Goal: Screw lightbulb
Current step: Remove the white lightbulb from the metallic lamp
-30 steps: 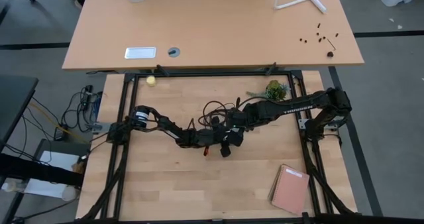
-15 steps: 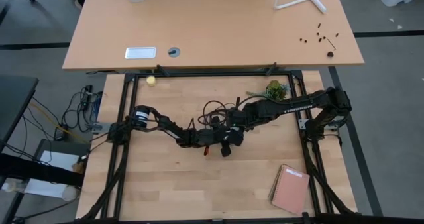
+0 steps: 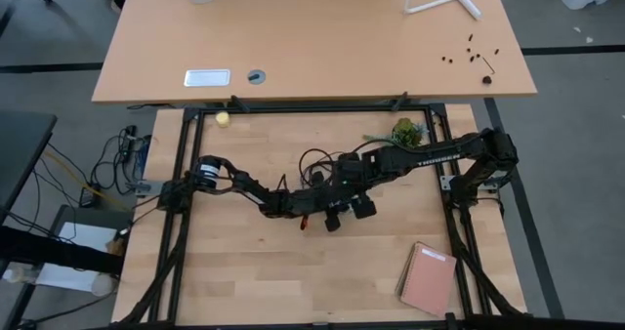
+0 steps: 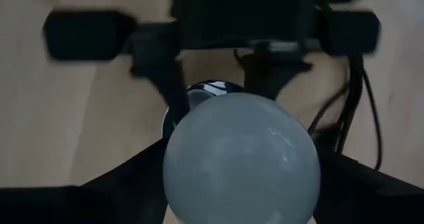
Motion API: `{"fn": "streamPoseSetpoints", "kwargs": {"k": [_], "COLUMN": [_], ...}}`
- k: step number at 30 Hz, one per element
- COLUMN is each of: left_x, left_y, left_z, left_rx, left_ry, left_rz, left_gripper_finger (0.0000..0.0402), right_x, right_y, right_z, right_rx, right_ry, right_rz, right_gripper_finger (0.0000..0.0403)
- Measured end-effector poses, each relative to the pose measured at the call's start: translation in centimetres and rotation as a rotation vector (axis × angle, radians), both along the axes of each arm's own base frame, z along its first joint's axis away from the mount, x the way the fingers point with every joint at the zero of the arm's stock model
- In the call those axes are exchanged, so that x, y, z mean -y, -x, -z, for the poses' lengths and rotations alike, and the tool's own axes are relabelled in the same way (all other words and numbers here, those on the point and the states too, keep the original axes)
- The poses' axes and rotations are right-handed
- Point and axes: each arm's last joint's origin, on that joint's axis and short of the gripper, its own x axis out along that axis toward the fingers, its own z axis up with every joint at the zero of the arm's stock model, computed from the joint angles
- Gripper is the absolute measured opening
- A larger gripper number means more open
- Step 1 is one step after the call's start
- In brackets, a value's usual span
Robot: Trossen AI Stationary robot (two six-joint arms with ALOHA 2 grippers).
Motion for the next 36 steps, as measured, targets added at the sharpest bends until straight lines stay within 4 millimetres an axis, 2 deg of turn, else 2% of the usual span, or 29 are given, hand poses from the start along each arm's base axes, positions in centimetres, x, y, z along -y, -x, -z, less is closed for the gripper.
{"fn": "streamPoseSetpoints", "kwargs": {"k": [10,13,28,36], "left_x": [0.0,0.0,0.0,0.0], "left_y": [0.0,0.0,0.0,0.0], "left_z": [0.0,0.0,0.0,0.0], "left_rx": [-0.001,0.000,0.003,0.003], "left_ry": [-0.001,0.000,0.001,0.000], "left_rz": [0.001,0.001,0.004,0.003], "left_gripper_finger": [0.0198,0.0198,0.0198,0.0198], "right_x": [0.0,0.1,-0.1,-0.2], "right_y": [0.1,0.1,-0.2,-0.4], "right_z": [0.0,0.0,-0.1,-1.9], "right_rx": [-0.044,-0.050,-0.019,0.007], "right_ry": [0.207,0.255,0.237,0.203], "right_rz": [-0.607,-0.730,-0.699,-0.613], "right_gripper_finger": [0.0286,0.0286,0.0309,0.0319]}}
